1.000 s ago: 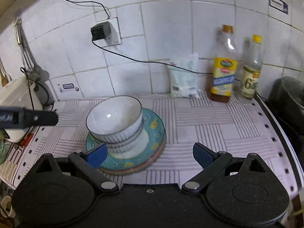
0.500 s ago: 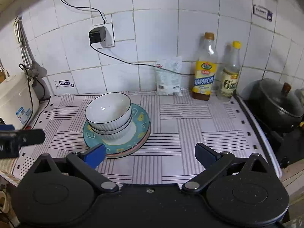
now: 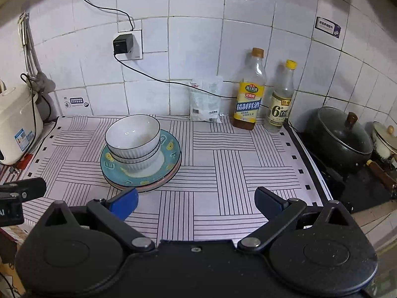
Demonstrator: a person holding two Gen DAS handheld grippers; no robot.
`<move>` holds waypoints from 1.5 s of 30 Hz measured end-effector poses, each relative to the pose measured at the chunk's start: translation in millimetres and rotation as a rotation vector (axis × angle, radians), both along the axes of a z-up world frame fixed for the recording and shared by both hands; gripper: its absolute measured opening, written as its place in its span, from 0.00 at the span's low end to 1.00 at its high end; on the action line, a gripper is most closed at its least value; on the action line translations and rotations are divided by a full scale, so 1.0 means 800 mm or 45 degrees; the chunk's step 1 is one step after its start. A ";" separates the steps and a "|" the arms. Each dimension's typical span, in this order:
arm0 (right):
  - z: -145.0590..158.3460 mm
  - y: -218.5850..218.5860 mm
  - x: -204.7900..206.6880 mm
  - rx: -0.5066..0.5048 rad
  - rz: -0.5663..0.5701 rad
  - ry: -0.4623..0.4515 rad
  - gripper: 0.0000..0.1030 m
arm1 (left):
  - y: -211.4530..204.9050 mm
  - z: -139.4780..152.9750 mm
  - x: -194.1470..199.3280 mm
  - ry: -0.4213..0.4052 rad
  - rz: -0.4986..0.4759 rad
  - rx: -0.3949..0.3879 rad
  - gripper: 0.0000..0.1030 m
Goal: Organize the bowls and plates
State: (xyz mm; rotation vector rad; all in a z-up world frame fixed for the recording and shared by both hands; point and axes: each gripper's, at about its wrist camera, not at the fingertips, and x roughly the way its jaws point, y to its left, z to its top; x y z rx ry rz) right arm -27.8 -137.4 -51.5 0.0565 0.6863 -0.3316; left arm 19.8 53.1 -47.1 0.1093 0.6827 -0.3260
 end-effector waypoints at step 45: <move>0.004 0.016 -0.044 -0.084 -0.009 -0.049 0.98 | 0.008 0.014 -0.046 -0.125 0.057 0.041 1.00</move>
